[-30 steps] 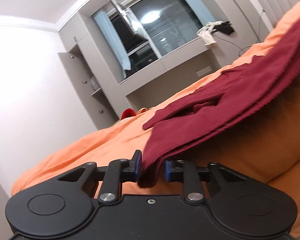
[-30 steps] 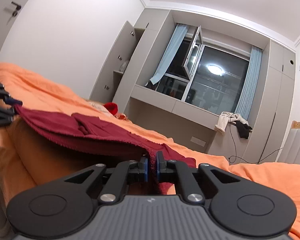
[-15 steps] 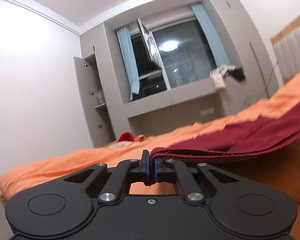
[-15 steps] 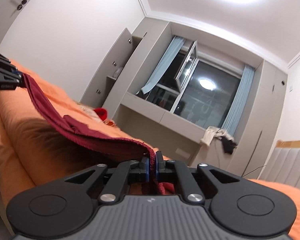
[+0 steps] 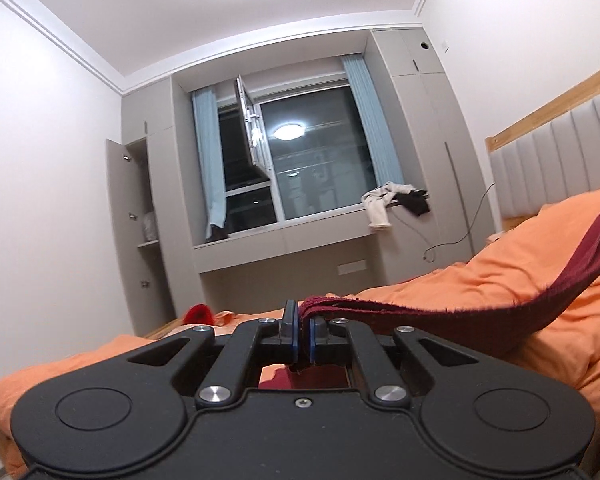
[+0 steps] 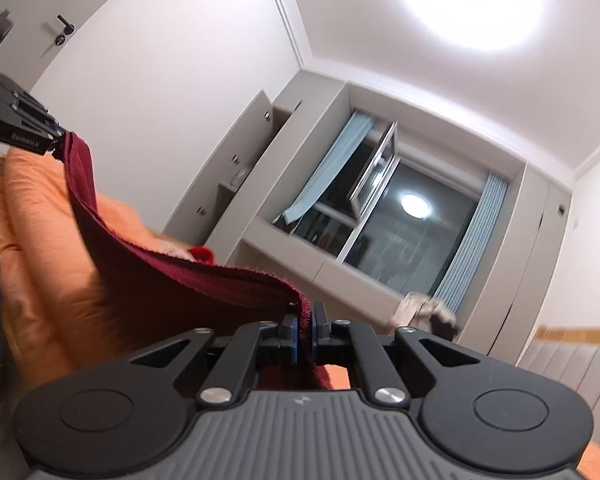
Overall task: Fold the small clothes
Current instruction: 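Lift the hem with both grippers toward the collar, then lay the hem over onto the collar with both grippers and open them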
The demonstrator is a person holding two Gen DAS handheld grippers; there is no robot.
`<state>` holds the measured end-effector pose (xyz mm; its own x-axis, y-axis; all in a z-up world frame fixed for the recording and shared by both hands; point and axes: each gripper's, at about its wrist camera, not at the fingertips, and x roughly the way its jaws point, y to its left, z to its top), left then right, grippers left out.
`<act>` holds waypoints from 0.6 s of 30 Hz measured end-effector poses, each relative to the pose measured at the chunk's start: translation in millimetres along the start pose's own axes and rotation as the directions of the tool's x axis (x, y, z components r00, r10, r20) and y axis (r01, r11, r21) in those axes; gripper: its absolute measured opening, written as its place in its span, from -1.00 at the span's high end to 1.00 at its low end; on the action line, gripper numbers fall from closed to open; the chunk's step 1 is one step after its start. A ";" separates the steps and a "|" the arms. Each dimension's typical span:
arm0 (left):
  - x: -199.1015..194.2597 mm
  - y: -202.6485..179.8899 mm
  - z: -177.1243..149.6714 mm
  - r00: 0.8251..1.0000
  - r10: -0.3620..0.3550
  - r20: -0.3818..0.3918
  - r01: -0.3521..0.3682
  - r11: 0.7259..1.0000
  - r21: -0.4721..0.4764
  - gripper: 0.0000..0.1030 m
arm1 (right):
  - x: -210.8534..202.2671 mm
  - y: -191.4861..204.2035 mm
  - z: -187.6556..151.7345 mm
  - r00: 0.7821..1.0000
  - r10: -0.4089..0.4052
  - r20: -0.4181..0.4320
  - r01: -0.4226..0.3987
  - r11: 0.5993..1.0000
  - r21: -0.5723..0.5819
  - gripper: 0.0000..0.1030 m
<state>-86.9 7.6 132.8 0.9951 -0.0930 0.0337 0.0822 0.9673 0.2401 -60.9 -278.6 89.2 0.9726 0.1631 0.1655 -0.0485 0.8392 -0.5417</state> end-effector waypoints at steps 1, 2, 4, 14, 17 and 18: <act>8.0 -0.5 3.4 1.000 0.005 0.011 -0.005 1.000 0.009 0.91 | 13.9 -0.5 -0.2 1.000 -0.018 0.006 0.018 1.000 -0.015 0.87; 19.0 -1.8 8.0 1.000 0.019 0.019 -0.020 0.999 0.028 0.91 | 29.7 -2.4 -1.5 0.999 -0.036 0.004 0.036 0.999 -0.022 0.86; 42.6 -1.8 15.9 0.999 0.032 0.029 -0.033 0.999 0.036 0.91 | 69.2 -5.6 -5.5 0.997 -0.078 -0.022 0.078 0.997 -0.023 0.86; 223.8 9.7 15.6 0.988 0.094 -0.119 -0.099 0.995 -0.031 0.90 | 243.4 7.4 -51.3 0.983 -0.126 -0.133 0.116 0.990 -0.076 0.86; 274.6 15.6 0.8 0.977 0.116 -0.179 -0.127 0.991 -0.051 0.90 | 287.3 18.9 -69.5 0.981 -0.102 -0.166 0.085 0.991 -0.106 0.86; 290.1 19.2 -5.0 0.973 0.122 -0.198 -0.135 0.989 -0.055 0.90 | 300.1 23.0 -75.0 0.980 -0.095 -0.176 0.076 0.990 -0.115 0.86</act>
<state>203.6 0.4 142.4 0.9888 0.0744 -0.1297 -0.0504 0.9825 0.1795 246.9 -249.2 64.6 0.9976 -0.0118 0.0687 0.0519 0.7839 -0.6187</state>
